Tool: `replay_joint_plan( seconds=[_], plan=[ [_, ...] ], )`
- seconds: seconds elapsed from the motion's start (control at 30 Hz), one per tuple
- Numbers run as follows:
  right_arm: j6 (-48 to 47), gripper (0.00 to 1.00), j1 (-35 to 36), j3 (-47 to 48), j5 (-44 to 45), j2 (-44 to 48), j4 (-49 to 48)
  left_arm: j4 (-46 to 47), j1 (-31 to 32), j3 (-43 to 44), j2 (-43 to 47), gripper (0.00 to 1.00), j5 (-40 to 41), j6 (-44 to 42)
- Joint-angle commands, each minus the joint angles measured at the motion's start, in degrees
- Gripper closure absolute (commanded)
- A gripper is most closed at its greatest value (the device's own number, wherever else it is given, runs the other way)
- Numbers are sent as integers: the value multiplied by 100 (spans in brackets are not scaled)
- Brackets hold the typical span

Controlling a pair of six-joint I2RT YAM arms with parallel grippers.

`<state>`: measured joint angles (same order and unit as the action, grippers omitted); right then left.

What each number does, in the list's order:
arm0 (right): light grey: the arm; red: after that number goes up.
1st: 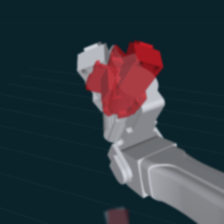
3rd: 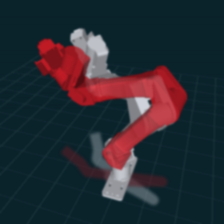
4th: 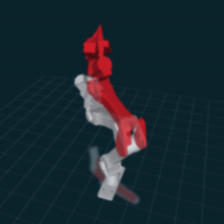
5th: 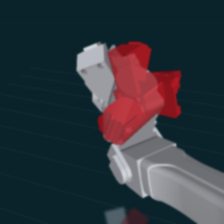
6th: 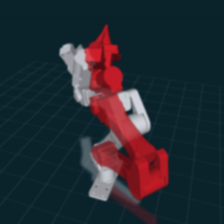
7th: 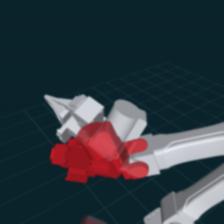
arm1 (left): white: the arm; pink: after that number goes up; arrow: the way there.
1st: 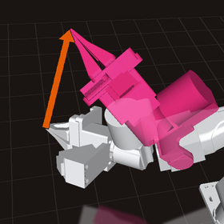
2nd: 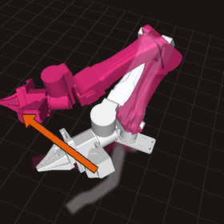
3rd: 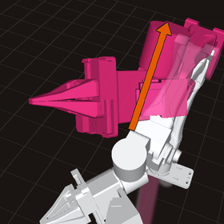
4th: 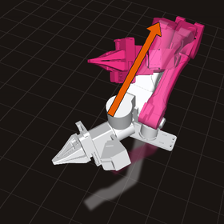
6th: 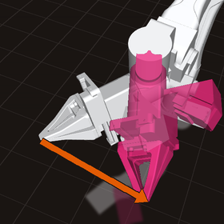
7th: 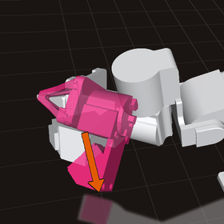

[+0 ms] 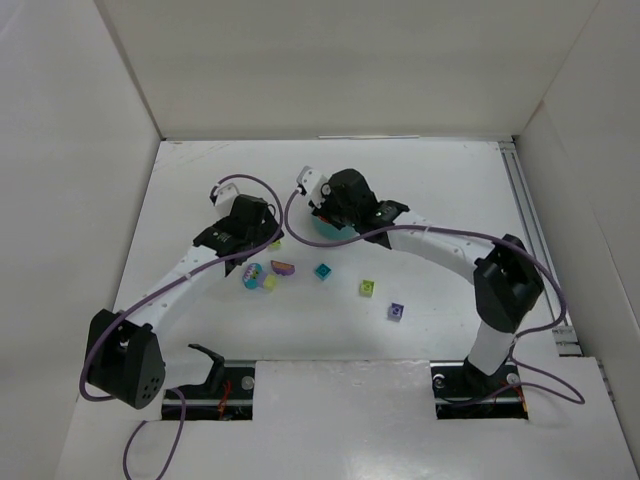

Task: Sort the legos into containers by color

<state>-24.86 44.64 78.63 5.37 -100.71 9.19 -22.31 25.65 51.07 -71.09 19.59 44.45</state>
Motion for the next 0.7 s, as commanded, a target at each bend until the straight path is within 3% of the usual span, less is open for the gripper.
replay_joint_plan(
  seconds=[0.0, 0.17, 0.4, 0.47, 0.57, 0.6, 0.67],
  plan=[
    [-176, 85, -35, 293, 87, -221, 171, 95, -34, -53, 8, 0, -26, -6],
    [-177, 84, -35, 118, -176, 68, 171, 147, -34, -53, 7, 0, -79, -59],
    [-10, 65, -96, -690, 175, 1043, 100, 358, -34, -176, -45, 0, -578, -322],
    [165, 57, -210, -1077, 175, 1411, 100, 411, 19, -246, -107, 0, -650, -323],
    [297, 41, -447, -1603, 175, 1912, 100, 411, 281, -247, -212, 0, -650, -384],
    [350, 29, -448, -1736, 175, 2027, 100, 411, 335, -247, -265, 0, -650, -384],
    [420, 21, -631, -2130, 175, 2256, 100, 411, 422, -194, -317, 0, -650, -384]
  ],
)
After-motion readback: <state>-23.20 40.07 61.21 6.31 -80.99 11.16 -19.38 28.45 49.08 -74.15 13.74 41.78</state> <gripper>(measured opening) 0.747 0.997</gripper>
